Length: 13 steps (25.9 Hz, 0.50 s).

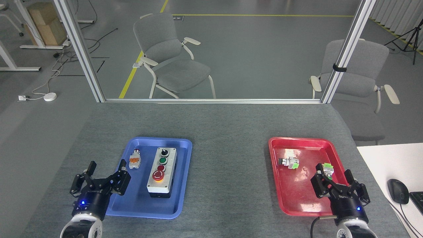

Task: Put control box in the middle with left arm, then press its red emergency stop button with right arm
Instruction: 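Move the left gripper toward the grey control box on the blue tray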

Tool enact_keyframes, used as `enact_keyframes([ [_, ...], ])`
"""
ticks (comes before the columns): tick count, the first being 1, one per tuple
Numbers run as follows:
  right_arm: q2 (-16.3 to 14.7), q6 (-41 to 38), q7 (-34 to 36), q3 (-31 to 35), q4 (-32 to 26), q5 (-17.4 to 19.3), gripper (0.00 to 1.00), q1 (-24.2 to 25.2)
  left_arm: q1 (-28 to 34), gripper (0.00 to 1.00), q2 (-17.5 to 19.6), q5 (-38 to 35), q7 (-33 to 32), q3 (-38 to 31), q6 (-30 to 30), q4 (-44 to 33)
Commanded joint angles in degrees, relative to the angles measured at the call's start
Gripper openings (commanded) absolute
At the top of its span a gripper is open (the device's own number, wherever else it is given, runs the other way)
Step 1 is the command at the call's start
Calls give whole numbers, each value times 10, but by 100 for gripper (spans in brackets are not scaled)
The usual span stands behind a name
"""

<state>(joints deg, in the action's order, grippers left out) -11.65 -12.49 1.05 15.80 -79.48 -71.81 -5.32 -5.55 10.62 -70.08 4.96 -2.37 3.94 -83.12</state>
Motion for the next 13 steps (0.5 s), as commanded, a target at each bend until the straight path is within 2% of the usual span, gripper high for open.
enact_keyframes([
  [1,0,0,0,0,0,0,98,0,2,99,8,0,5,1,1,-3],
  [9,0,0,-1,0,0,0,98,0,15,99,0,10,-2,2,12,-34],
  [13,0,-1,-1,0,0,0,98,0,74,97,5,-22,0,16,39,-50],
])
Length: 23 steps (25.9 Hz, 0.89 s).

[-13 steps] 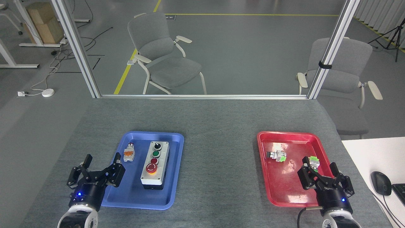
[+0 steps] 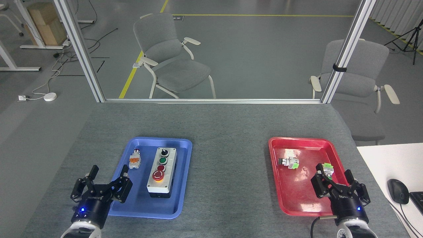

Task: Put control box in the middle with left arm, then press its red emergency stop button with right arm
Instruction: 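Move the left gripper toward the grey control box on the blue tray, then lower the left gripper and grasp the near end of the control box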

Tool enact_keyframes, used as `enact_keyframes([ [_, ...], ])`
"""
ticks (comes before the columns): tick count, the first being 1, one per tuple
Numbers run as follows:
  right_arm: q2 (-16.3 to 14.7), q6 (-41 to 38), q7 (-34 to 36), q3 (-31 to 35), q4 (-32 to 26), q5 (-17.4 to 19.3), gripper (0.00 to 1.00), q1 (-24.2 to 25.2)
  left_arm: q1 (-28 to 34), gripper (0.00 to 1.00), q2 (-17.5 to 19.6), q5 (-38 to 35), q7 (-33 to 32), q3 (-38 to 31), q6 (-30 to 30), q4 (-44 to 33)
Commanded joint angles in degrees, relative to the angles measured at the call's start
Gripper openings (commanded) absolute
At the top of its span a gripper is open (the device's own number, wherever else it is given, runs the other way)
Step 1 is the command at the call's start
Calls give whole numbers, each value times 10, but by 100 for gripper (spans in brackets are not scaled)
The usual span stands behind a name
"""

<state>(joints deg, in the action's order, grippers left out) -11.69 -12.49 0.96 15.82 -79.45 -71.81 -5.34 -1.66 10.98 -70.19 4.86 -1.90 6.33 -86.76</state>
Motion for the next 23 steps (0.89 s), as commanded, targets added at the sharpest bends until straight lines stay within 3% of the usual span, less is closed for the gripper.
enact_keyframes([
  [1,0,-1,0,0,0,0,98,0,44,96,0,-50,2,26,11,-17],
  [4,0,-3,-1,0,0,0,98,-1,55,91,-30,-176,2,63,-29,-10],
  [6,0,-3,-1,0,0,0,98,-1,47,91,-63,-203,-12,73,-55,15],
  [11,0,-3,-2,0,0,0,98,-13,-28,91,-109,-205,-120,74,-89,121],
  [14,0,-3,-2,0,0,0,98,-15,-55,91,-111,-201,-124,74,-106,157],
  [23,0,-3,-2,0,0,-1,98,-14,-61,93,-108,-175,-129,71,-104,160],
])
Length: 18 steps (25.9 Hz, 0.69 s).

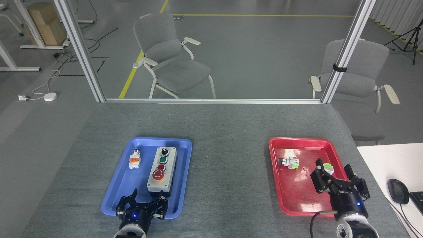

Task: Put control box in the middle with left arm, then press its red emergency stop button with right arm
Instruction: 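Lower the left gripper and grasp the near end of the control box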

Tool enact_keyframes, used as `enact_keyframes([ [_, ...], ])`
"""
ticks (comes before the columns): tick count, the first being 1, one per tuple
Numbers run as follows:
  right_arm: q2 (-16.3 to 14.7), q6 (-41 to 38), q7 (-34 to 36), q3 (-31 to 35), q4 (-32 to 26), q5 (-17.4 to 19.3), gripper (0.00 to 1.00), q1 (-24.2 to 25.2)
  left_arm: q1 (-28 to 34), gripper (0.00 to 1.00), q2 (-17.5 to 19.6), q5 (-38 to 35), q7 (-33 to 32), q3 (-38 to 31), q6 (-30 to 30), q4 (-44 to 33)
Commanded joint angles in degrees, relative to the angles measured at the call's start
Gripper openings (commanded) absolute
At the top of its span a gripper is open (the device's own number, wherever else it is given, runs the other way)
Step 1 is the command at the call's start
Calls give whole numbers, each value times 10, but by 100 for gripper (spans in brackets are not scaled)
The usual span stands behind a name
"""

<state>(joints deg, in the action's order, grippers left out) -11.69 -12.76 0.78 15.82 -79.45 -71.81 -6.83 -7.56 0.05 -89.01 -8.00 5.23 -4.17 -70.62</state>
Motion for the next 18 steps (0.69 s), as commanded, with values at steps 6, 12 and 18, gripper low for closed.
enact_keyframes([
  [6,0,-2,0,0,0,-1,98,-2,0,94,-1,18,-1,0,3,-3],
  [12,0,-3,0,-1,0,-1,98,-5,-14,96,-7,23,-1,3,5,4],
  [18,0,-3,0,1,0,-1,98,-5,-25,96,-14,23,-1,5,9,11],
])
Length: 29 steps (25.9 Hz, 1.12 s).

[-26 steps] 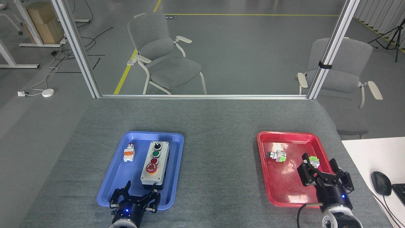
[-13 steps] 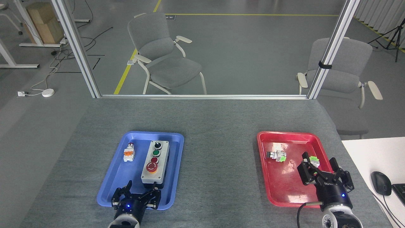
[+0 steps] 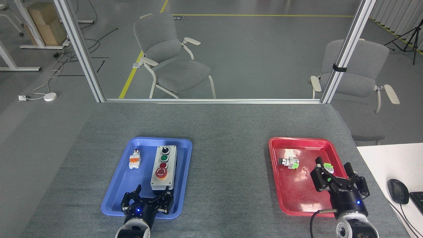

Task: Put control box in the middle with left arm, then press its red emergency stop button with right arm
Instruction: 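Lower the left gripper and grasp the near end of the control box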

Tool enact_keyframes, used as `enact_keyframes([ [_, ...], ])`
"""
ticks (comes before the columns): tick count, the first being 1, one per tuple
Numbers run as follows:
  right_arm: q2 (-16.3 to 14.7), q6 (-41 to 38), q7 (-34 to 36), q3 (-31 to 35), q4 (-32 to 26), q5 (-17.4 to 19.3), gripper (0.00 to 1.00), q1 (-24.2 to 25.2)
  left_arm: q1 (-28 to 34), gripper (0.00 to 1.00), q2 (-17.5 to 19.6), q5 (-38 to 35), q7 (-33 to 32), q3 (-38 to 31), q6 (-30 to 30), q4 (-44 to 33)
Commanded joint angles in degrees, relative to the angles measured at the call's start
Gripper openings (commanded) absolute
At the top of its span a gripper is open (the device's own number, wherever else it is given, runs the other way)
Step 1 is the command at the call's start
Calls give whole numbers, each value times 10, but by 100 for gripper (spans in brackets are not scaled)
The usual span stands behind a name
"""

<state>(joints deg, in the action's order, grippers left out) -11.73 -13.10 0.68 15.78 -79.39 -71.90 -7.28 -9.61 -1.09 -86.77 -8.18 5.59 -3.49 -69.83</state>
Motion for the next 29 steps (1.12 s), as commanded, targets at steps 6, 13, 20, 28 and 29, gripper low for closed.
enact_keyframes([
  [6,-4,0,2,1,12,4,98,-9,6,96,-2,0,1,2,23,-6],
  [13,-6,-1,2,1,13,5,98,-8,16,97,-4,0,1,15,32,-34],
  [20,-5,0,2,1,14,7,98,-18,8,97,-23,-8,0,22,27,-14],
  [28,-4,-1,4,0,13,7,98,-14,-44,97,-28,-9,1,23,8,66],
  [29,-3,-1,4,0,13,7,98,-12,-53,97,-25,-8,1,23,8,75],
])
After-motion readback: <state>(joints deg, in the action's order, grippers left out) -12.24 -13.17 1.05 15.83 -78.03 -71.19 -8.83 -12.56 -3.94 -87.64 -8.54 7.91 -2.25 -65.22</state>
